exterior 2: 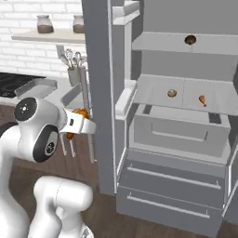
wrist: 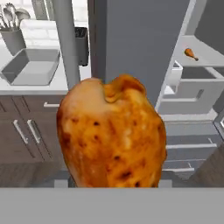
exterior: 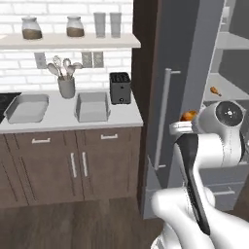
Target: Place one mushroom and one chicken drumstick in each tupperware on the nearby counter, to pack two identical lunches.
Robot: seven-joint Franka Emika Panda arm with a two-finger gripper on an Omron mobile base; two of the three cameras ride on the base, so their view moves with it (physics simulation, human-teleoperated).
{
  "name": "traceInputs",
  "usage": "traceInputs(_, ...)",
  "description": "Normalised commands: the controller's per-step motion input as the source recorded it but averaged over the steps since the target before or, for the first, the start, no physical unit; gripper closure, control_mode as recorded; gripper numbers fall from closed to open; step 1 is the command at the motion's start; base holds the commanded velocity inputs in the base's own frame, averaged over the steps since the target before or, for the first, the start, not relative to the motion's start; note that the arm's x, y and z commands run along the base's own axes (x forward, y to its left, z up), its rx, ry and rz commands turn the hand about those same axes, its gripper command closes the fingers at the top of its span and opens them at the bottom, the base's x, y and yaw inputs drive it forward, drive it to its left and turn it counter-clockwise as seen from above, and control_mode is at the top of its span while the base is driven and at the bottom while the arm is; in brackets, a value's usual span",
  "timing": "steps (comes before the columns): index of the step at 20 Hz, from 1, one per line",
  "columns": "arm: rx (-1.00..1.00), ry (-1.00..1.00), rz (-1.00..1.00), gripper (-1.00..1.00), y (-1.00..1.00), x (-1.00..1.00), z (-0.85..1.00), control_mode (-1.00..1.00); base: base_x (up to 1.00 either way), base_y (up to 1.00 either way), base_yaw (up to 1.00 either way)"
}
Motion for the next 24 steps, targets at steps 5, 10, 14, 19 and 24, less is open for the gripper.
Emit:
traceInputs(5, 0.0, 0.0, 0.0, 1.0, 0.0, 0.0, 0.0, 1.0, 0.43, 0.87, 0.55)
traceInputs(10, 0.0, 0.0, 0.0, 1.0, 0.0, 0.0, 0.0, 1.0, 1.0, 0.86, 0.1)
traceInputs(14, 0.0, 0.0, 0.0, 1.0, 0.0, 0.0, 0.0, 1.0, 1.0, 0.3, -0.08)
traceInputs(19, 0.0, 0.0, 0.0, 1.0, 0.0, 0.0, 0.0, 1.0, 1.0, 0.11, -0.37)
traceInputs(24, 0.0, 0.0, 0.0, 1.0, 0.0, 0.0, 0.0, 1.0, 0.99, 0.32, -0.29)
